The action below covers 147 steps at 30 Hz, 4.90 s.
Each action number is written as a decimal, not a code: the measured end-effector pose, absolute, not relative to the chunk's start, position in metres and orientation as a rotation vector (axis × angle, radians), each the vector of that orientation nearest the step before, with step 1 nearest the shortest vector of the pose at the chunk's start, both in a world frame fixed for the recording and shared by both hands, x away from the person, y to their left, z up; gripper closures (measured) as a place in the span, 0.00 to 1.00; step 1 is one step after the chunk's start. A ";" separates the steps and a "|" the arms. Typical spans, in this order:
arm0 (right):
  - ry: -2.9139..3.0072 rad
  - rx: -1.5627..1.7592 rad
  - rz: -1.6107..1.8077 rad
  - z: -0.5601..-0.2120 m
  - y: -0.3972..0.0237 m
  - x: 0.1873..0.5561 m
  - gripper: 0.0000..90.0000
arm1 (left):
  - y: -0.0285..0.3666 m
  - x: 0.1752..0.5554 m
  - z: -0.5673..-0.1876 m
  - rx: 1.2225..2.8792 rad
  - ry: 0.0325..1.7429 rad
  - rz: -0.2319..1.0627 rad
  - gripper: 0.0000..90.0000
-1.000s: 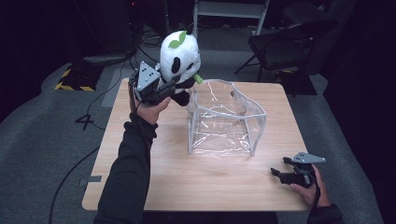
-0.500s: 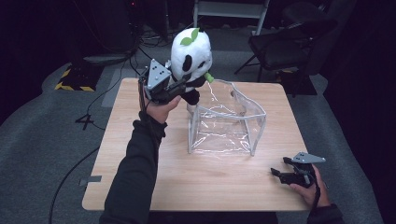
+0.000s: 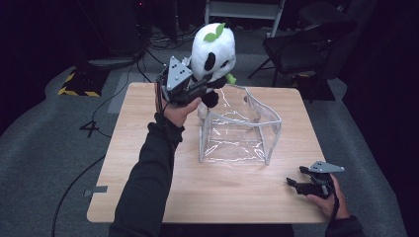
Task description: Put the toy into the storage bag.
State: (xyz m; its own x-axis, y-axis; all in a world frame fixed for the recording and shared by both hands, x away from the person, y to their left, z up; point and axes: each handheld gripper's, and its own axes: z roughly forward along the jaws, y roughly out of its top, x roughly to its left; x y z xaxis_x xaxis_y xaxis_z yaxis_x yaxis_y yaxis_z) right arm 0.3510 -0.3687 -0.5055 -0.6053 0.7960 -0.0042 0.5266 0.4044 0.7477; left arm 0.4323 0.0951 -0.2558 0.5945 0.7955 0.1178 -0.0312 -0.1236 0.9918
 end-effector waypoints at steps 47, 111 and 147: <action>2.309 1.130 1.036 -0.506 -0.369 0.350 0.25 | 0.045 0.441 -0.303 1.566 0.674 0.631 0.54; 2.310 1.128 1.035 -0.505 -0.369 0.350 0.25 | 0.019 0.455 -0.317 1.889 0.750 0.566 0.46; 2.311 1.126 1.035 -0.505 -0.369 0.350 0.25 | 0.009 0.459 -0.324 2.016 0.834 0.492 0.26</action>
State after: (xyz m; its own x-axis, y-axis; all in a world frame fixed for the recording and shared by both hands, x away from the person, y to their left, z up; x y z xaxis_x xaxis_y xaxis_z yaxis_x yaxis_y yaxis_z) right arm 0.3498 -0.3688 -0.5055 -0.6132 0.7899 -0.0089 0.5193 0.4116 0.7489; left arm 0.4594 0.0088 -0.3242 0.6965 0.7170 0.0277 0.3710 -0.3929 0.8414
